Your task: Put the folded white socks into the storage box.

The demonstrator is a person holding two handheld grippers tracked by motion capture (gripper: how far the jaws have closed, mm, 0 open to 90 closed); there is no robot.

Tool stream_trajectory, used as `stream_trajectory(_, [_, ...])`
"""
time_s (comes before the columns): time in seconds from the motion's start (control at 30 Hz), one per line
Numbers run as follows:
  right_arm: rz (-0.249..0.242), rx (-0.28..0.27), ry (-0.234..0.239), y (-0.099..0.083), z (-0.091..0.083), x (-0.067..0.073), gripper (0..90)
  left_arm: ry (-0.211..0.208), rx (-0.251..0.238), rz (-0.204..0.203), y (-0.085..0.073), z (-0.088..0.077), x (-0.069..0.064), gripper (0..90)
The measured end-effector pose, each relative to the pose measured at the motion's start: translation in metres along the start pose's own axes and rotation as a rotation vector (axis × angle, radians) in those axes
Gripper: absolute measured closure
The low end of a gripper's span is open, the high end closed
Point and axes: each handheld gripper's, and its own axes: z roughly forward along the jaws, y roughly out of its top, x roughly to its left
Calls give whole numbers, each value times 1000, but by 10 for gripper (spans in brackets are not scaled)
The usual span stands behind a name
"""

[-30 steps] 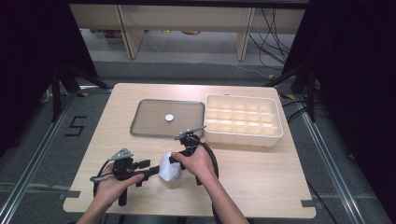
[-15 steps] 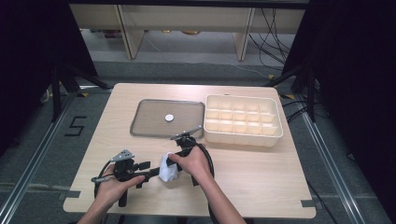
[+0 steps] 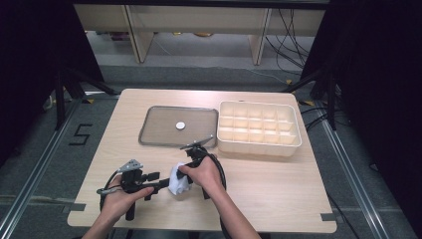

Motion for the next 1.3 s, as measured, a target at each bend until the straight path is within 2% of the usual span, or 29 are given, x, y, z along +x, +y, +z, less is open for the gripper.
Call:
stream_trajectory(0.03, [67, 24, -5, 0, -2, 6, 430, 2, 1, 1, 0, 0, 0, 406])
stream_trajectory(0.1, [58, 35, -7, 1, -1, 8, 455, 1, 3, -5, -1, 1, 1, 406])
stream_trajectory(0.13, [53, 30, -25, 0, 0, 9, 464, 1, 2, -4, -1, 1, 1, 406])
stream_trajectory(0.2, [59, 39, -21, 0, 0, 11, 492, 4, 2, -5, -1, 1, 2, 406])
stream_trajectory(0.27, [42, 6, -26, -2, 1, 9, 519, 2, 2, -5, -1, 1, 1, 407])
stream_trajectory(0.3, [62, 22, -13, -2, 0, 10, 533, 2, 3, -3, -1, 1, 2, 407])
stream_trajectory(0.4, [29, 18, -9, -1, 1, 8, 561, 8, 1, -6, -1, 0, 2, 407])
stream_trajectory(0.43, [-27, -4, -20, -1, 3, 4, 568, 12, 0, -4, -1, -1, 3, 407])
stream_trajectory(0.47, [-31, 3, -10, 0, 3, 3, 577, 21, 0, -5, -1, -1, 4, 408])
stream_trajectory(0.53, [3, 33, 8, 1, 2, 2, 599, 37, 7, -6, -1, -2, 5, 408])
stream_trajectory(0.57, [-22, 18, 15, 1, 3, 0, 609, 34, 12, -7, -1, -2, 6, 407])
stream_trajectory(0.7, [-16, 32, 5, 1, 2, 3, 643, 40, 8, -8, -2, -3, 8, 407])
stream_trajectory(0.73, [-43, 9, 10, 0, 3, 2, 651, 39, 9, -5, -2, -4, 8, 407])
stream_trajectory(0.8, [-40, 1, 6, 0, 3, 3, 664, 44, 2, -6, -2, -5, 8, 406])
stream_trajectory(0.83, [-26, 22, 5, 0, 2, 4, 671, 44, 2, -7, -2, -5, 8, 406])
stream_trajectory(0.87, [-57, 0, 3, 0, 3, 3, 675, 39, -3, -7, -2, -5, 8, 406])
stream_trajectory(0.93, [-49, -11, -13, 0, 4, 5, 682, 33, -1, -4, -2, -4, 8, 406])
stream_trajectory(1.0, [-64, 0, 16, 0, 2, 3, 687, 30, 0, 1, -2, -3, 7, 406])
stream_trajectory(1.1, [-69, -9, 6, 0, 2, 2, 690, 31, 2, -5, -2, -3, 8, 406])
stream_trajectory(1.23, [-67, -8, 23, -1, 1, 2, 695, 34, 2, -4, -3, -4, 9, 405])
stream_trajectory(1.27, [-68, -10, 7, -2, 0, 2, 696, 33, -2, 0, -2, -5, 9, 406])
stream_trajectory(1.3, [-46, 6, 18, -1, -2, 4, 696, 33, -5, -1, -2, -5, 9, 406])
